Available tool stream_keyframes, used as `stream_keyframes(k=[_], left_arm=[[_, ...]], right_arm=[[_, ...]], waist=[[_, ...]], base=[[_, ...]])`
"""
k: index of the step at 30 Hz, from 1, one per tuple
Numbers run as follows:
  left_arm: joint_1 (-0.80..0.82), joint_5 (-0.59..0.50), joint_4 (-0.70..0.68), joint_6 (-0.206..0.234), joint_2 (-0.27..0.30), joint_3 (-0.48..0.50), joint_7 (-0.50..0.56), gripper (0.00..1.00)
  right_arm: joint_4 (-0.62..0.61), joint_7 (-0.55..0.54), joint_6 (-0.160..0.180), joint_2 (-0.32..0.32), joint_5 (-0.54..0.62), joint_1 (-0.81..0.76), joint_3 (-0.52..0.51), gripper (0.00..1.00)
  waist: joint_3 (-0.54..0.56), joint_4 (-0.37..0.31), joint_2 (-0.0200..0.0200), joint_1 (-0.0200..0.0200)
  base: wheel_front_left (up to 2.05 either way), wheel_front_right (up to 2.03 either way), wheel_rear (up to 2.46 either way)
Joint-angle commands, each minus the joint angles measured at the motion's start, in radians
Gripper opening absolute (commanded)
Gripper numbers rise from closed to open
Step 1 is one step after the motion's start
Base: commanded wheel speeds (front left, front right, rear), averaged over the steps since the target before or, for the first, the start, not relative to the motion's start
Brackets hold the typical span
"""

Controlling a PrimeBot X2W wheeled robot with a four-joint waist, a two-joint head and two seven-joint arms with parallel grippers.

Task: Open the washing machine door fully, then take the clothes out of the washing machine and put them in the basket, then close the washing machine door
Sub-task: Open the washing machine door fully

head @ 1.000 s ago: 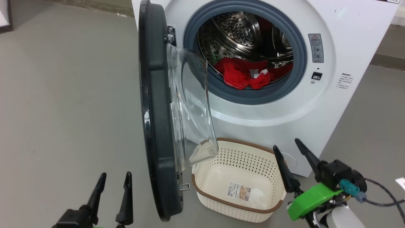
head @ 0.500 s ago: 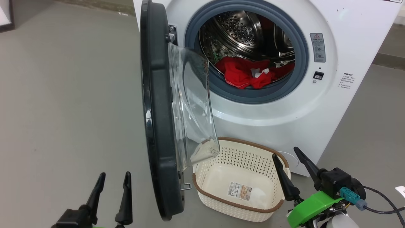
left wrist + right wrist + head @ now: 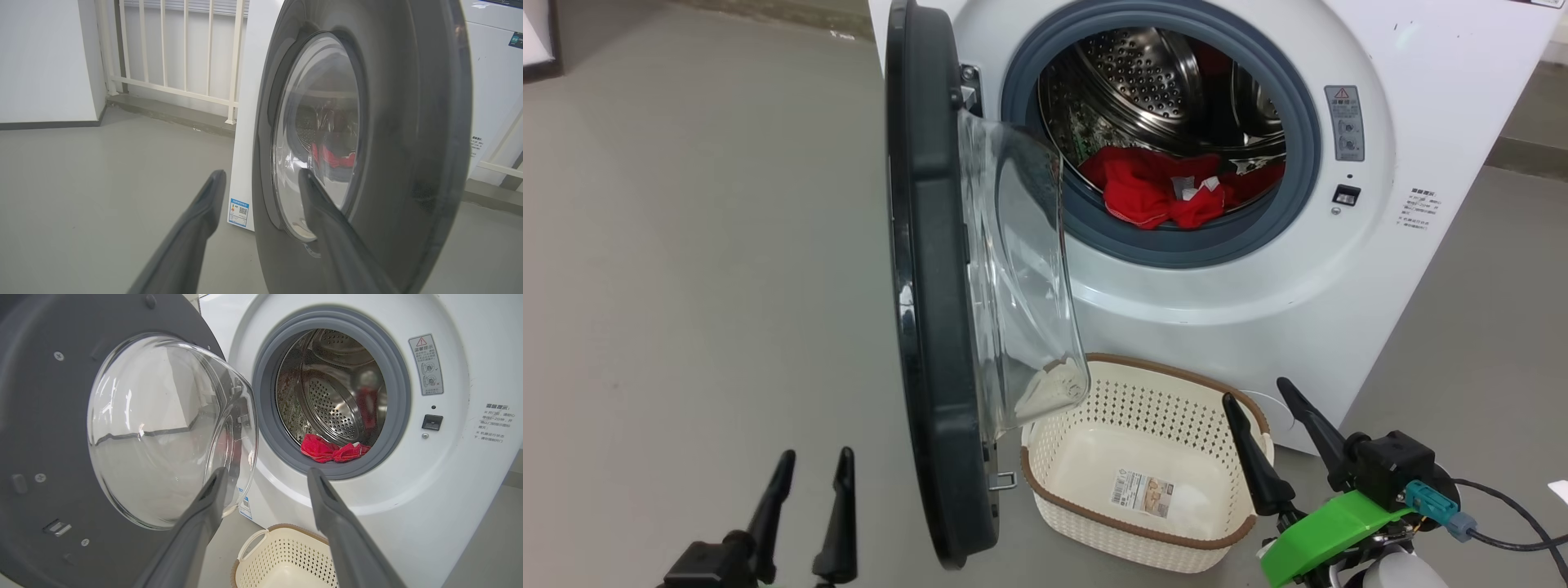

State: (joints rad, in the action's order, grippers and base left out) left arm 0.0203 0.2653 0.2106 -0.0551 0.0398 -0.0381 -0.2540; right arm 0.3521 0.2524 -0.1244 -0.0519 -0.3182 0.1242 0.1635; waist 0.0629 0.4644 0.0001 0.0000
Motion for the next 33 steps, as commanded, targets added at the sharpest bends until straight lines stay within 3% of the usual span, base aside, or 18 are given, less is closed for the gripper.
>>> stream_keyframes(k=[1,2,10,22,29,33], left_arm=[[0.030,-0.002,-0.020,-0.008,0.010,0.032,-0.008,0.21],[0.033,-0.004,-0.022,-0.009,0.010,0.031,-0.008,0.00],[0.071,-0.015,-0.087,0.004,0.010,0.034,-0.008,0.00],[0.166,-0.050,-0.285,0.072,0.010,-0.015,-0.008,0.00],[0.223,-0.003,-0.421,0.095,0.010,-0.110,0.029,0.00],[0.227,0.024,-0.468,0.076,0.010,-0.201,0.070,0.00]], right_arm=[[-0.030,0.009,-0.006,0.002,-0.010,0.020,0.023,1.00],[-0.030,0.009,-0.006,0.002,-0.010,0.020,0.023,1.00],[-0.028,0.009,-0.006,0.002,-0.015,0.015,0.016,1.00],[-0.026,0.009,-0.006,0.002,-0.021,0.008,0.018,1.00],[-0.023,0.009,-0.006,0.002,-0.024,0.015,0.030,1.00],[-0.022,0.009,-0.006,0.002,-0.023,0.020,0.028,1.00]], waist=[[0.000,0.000,-0.0001,0.0000],[-0.001,0.001,-0.0001,0.0000],[0.002,0.000,-0.0001,0.0000],[0.001,0.000,-0.0001,0.0000],[-0.006,-0.012,-0.0001,0.0000],[-0.012,-0.018,-0.0001,0.0000]], base=[[0.00,0.00,0.00],[0.00,0.00,0.00],[0.00,0.00,0.00],[0.00,0.00,0.00],[0.00,0.00,0.00],[0.00,0.00,0.00]])
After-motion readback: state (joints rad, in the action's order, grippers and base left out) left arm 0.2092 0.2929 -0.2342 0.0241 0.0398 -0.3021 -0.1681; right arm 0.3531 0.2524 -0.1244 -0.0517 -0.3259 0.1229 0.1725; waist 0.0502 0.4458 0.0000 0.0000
